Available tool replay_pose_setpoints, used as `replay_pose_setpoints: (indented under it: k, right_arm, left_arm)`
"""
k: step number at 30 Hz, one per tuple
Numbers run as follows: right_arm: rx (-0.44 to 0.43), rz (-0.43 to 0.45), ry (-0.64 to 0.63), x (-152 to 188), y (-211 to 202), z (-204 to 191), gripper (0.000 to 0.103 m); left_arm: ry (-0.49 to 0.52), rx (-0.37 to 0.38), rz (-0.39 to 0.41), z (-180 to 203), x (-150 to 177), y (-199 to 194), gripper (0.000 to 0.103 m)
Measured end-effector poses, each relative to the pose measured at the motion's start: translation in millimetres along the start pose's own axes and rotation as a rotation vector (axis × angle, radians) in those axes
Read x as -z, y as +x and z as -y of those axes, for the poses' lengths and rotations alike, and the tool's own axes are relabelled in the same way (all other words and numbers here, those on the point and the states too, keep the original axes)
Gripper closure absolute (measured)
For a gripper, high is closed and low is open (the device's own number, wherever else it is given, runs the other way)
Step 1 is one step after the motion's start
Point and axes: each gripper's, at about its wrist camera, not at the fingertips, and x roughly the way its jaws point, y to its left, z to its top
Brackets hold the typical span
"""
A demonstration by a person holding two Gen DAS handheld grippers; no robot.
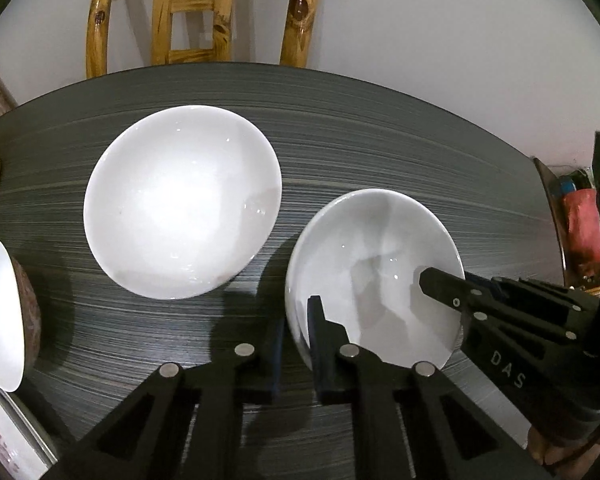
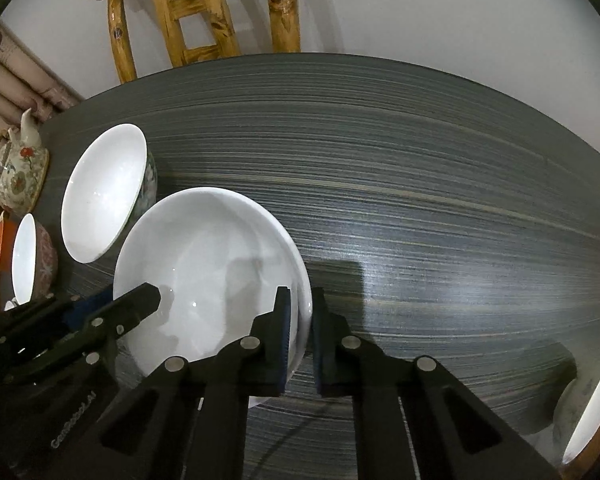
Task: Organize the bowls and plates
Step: 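Carry the white bowl with the right tool toward the plate stack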
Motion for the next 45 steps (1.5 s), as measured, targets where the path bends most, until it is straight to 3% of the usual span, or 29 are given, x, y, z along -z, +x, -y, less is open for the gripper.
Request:
replay_pose_setpoints:
  k: [10,19,30,45]
  right_arm:
    - [-0.040,-0.021,0.018,31.5,-8.9,-11.4,0.095]
    - [-0.080,-0.045,-0.012,76.0,-10.2,-59.0,0.095]
    - [-0.070,-0.070,-0.053,113.2,-12.5,-112.5,0.095]
    - [-0.072,-0.084,-0.061,151.4,-16.7,-140.8,0.094]
  left_arm:
    - [0.032,-0.016,-0.028,-18.2,28.3,-9.6,0.094]
    - [0.058,-0.050,-0.037,-55.6,73.0,-32.4,0.094]
    - [0.044,-0.045,-0.039,-89.8,108.0,-53.2,0.094]
    - [0.057,-0.055,-0.046,-116.7,160.4,-65.9,0.094]
